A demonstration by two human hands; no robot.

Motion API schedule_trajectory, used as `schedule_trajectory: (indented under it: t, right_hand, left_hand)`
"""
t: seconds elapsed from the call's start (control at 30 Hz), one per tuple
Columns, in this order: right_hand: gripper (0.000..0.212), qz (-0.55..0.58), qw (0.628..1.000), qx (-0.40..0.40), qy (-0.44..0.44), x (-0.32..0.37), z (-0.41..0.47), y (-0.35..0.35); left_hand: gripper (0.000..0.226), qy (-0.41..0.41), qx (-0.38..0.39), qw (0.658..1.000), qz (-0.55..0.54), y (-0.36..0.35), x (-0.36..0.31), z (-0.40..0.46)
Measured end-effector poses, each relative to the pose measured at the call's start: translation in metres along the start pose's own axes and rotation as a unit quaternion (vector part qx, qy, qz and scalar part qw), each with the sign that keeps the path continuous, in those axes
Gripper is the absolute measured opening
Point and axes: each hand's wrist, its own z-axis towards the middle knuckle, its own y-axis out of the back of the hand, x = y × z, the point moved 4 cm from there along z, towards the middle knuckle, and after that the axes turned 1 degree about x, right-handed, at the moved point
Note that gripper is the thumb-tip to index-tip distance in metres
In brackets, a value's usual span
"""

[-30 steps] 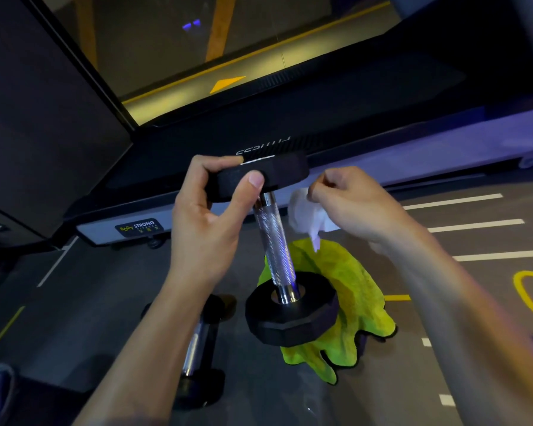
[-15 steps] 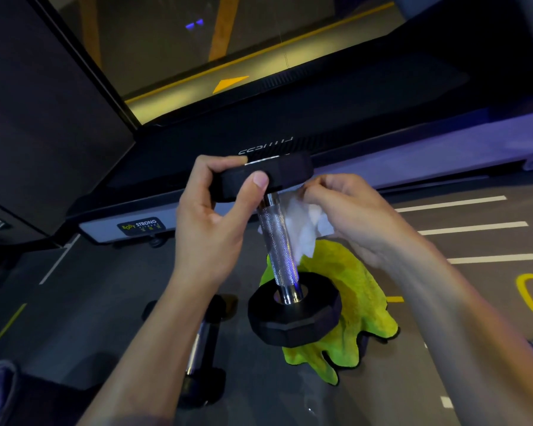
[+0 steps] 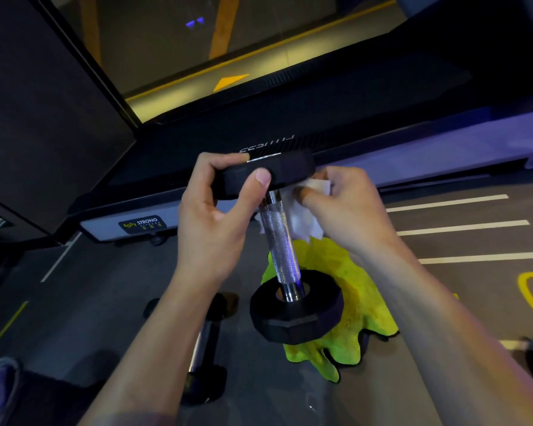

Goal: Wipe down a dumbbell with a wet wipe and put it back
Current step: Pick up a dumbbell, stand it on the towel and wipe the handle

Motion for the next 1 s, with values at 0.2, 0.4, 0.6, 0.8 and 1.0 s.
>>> schedule_trajectory:
  t: [0.2,0.4,0.6,0.8,1.0]
  right_hand:
    - [0.028,0.185,0.981,0.041,-0.045,0.0,-0.036,-0.002]
    - [0.029,0.276,0.961,0.026,-0.011,-0.009,-0.055,-0.021]
    - [0.022,0.142,0.988,-0.043,0.049,-0.014,-0.043,-0.042]
    - [0.038,0.166,0.984,0.048,-0.035,-0.004,-0.022,-0.057]
    - [0.046,0.183,0.968,0.167,-0.036,-0.005,-0.014,-0.067]
  left_hand:
    - [0.021,-0.006,0.003,1.0,0.008,-0.002,-0.003,-0.001]
    - [0.017,-0.008,0.005,1.0,0.016,-0.002,-0.005,0.0]
    - [0.017,-0.01,0.001,1.0,0.013,0.0,-0.005,-0.003]
    - [0.022,-0.004,0.004,1.0,-0.011,0.003,-0.003,-0.004]
    - [0.018,0.003,-0.012,1.0,-0.023,0.009,0.0,-0.007]
